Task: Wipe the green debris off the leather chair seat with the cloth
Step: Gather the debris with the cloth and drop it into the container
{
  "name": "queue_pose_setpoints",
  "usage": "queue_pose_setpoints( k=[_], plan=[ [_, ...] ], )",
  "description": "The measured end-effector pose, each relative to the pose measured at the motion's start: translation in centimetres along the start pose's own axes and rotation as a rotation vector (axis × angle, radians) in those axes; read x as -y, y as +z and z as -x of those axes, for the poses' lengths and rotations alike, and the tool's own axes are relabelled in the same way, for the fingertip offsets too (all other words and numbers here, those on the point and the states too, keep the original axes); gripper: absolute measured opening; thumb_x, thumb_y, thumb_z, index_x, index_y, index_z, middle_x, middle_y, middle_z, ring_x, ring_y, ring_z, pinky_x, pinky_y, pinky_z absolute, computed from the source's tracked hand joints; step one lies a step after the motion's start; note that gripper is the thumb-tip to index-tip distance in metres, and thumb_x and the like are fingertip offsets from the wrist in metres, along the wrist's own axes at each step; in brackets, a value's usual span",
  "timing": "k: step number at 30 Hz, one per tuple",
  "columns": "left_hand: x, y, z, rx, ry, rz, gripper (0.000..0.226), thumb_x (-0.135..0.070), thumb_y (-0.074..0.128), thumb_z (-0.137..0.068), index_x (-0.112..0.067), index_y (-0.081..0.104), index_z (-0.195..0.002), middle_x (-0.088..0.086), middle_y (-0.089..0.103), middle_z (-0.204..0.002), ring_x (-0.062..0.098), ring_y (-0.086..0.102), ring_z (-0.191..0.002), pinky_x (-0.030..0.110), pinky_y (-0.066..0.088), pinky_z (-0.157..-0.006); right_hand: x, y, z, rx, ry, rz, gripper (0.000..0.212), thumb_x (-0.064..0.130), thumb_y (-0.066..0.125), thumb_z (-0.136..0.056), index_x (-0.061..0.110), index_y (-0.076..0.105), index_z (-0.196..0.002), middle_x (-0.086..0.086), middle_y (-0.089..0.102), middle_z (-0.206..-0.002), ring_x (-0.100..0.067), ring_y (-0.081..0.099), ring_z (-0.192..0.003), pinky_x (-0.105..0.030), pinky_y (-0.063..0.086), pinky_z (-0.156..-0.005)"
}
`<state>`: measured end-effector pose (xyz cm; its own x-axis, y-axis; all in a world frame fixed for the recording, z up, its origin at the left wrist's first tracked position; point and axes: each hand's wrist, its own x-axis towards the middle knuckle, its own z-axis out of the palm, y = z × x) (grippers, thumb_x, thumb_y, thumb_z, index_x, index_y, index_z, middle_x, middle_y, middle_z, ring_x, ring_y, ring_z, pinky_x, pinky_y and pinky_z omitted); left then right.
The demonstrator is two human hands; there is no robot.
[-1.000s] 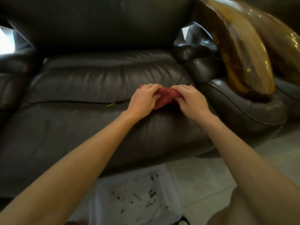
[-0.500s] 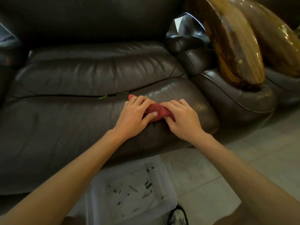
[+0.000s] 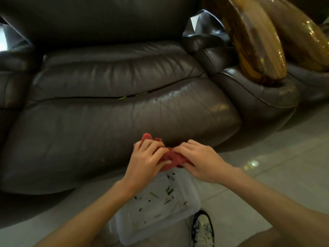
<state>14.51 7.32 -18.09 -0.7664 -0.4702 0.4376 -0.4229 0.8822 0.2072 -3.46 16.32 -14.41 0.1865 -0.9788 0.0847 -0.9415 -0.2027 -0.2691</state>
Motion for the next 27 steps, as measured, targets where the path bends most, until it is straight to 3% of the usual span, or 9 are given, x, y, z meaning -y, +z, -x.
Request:
queue_pose_setpoints(
  k=[3, 10, 15, 20, 23, 27],
  plan=[
    [0.4, -0.8, 0.8, 0.009, 0.037, 0.003, 0.033, -0.041, 0.051, -0.087, -0.015, 0.068, -0.098, 0.002, 0.069, -0.097, 0.022, 0.063, -0.092, 0.033, 0.040, -0.082, 0.7, -0.3, -0.1, 0.034, -0.054, 0.016, 0.033, 0.028, 0.048, -0.087, 0.021, 0.051, -0.118, 0.005, 0.062, -0.107, -0.016, 0.055, -0.095, -0.030, 0.048, -0.069],
    [3.1, -4.4, -3.7, -0.182, 0.011, 0.019, 0.035, -0.041, 0.051, -0.088, -0.012, 0.068, -0.097, 0.004, 0.068, -0.097, 0.020, 0.055, -0.091, 0.033, 0.040, -0.072, 0.8, -4.2, -4.3, -0.234, -0.084, 0.031, 0.035, 0.021, 0.057, -0.077, 0.018, 0.057, -0.112, 0.004, 0.067, -0.103, -0.019, 0.059, -0.092, -0.034, 0.054, -0.064],
    [7.9, -7.1, -7.2, -0.264, -0.067, -0.059, 0.029, -0.036, 0.055, -0.085, -0.013, 0.066, -0.099, 0.006, 0.067, -0.102, 0.026, 0.058, -0.092, 0.038, 0.043, -0.073, 0.4, -6.0, -11.7, -0.345, -0.144, 0.059, 0.036, 0.018, 0.059, -0.079, 0.015, 0.057, -0.115, 0.000, 0.066, -0.108, -0.023, 0.058, -0.099, -0.036, 0.053, -0.072],
    [14.2, -8.6, -9.9, -0.252, -0.211, -0.137, 0.029, -0.030, 0.055, -0.086, -0.010, 0.064, -0.105, 0.011, 0.064, -0.106, 0.031, 0.057, -0.095, 0.044, 0.048, -0.075, -0.2, -5.4, -21.3, -0.351, -0.173, 0.041, 0.035, 0.014, 0.056, -0.083, 0.015, 0.055, -0.118, -0.003, 0.064, -0.114, -0.026, 0.053, -0.108, -0.039, 0.049, -0.082],
    [17.3, -7.9, -10.4, -0.167, -0.342, -0.162, 0.028, -0.022, 0.060, -0.087, -0.008, 0.059, -0.111, 0.014, 0.059, -0.109, 0.032, 0.054, -0.099, 0.047, 0.052, -0.072, -0.5, -4.0, -26.2, -0.259, -0.185, 0.041, 0.035, 0.013, 0.052, -0.085, 0.016, 0.054, -0.119, -0.005, 0.062, -0.118, -0.027, 0.049, -0.113, -0.043, 0.049, -0.088],
    [18.6, -5.4, -10.3, -0.048, -0.520, -0.068, 0.029, -0.017, 0.060, -0.085, -0.008, 0.056, -0.112, 0.016, 0.060, -0.108, 0.035, 0.054, -0.100, 0.047, 0.046, -0.081, -1.9, -1.7, -27.8, -0.130, -0.195, 0.075, 0.040, 0.007, 0.050, -0.082, 0.018, 0.055, -0.120, -0.006, 0.063, -0.117, -0.028, 0.049, -0.110, -0.044, 0.049, -0.086]
  ],
)
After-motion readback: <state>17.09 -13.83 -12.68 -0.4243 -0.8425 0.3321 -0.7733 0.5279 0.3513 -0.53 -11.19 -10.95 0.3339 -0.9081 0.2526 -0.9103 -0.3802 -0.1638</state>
